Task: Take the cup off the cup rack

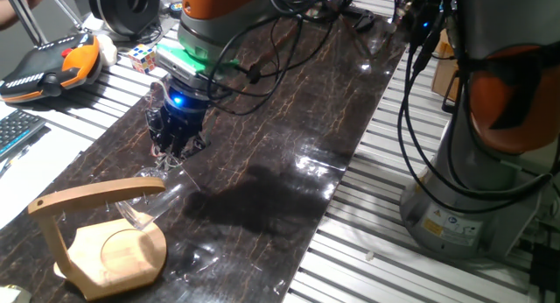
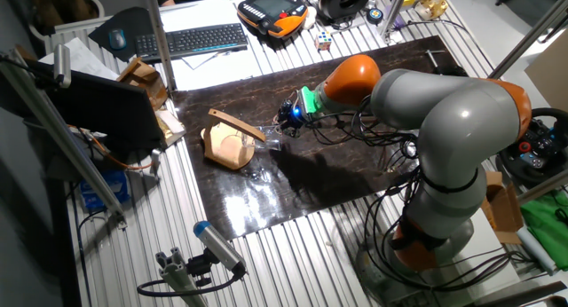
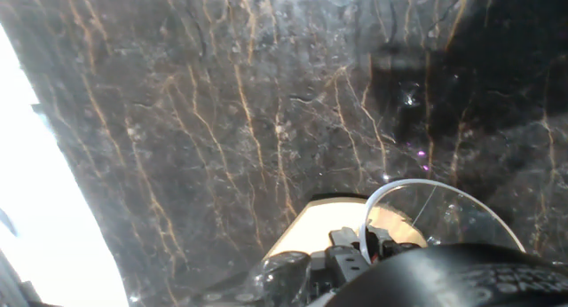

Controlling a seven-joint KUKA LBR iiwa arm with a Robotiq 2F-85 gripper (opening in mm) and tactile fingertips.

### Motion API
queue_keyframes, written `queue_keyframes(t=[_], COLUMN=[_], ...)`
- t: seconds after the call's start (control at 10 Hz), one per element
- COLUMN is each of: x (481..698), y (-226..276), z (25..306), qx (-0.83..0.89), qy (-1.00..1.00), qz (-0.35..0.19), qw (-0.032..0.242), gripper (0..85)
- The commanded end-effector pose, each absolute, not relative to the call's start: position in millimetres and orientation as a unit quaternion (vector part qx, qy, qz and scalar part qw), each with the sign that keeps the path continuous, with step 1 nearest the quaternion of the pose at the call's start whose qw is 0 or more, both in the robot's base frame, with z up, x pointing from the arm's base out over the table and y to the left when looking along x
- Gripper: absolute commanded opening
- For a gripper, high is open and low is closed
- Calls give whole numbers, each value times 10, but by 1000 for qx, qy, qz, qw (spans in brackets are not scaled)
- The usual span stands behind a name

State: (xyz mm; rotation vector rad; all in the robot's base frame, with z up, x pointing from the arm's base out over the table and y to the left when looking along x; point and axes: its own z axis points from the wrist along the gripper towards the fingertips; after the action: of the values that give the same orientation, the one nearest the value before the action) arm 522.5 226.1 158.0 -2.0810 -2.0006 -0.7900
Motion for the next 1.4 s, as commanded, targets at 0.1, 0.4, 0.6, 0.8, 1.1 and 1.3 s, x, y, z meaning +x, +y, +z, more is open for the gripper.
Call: queue_keyframes(t=[0.1, 0.4, 0.6, 0.8, 1.1, 1.3], x=[5230, 5236, 5236, 5233, 5216, 5202], y=[2252, 2238, 2232, 2220, 2198, 2162], z=[1587, 1611, 1621, 1643, 1692, 1741], qx=[-692, -689, -689, -691, -693, -694], qy=[-670, -676, -677, -677, -676, -677], qz=[-260, -252, -248, -244, -242, -238], qw=[69, 69, 70, 68, 65, 61], gripper=[20, 20, 20, 20, 20, 20])
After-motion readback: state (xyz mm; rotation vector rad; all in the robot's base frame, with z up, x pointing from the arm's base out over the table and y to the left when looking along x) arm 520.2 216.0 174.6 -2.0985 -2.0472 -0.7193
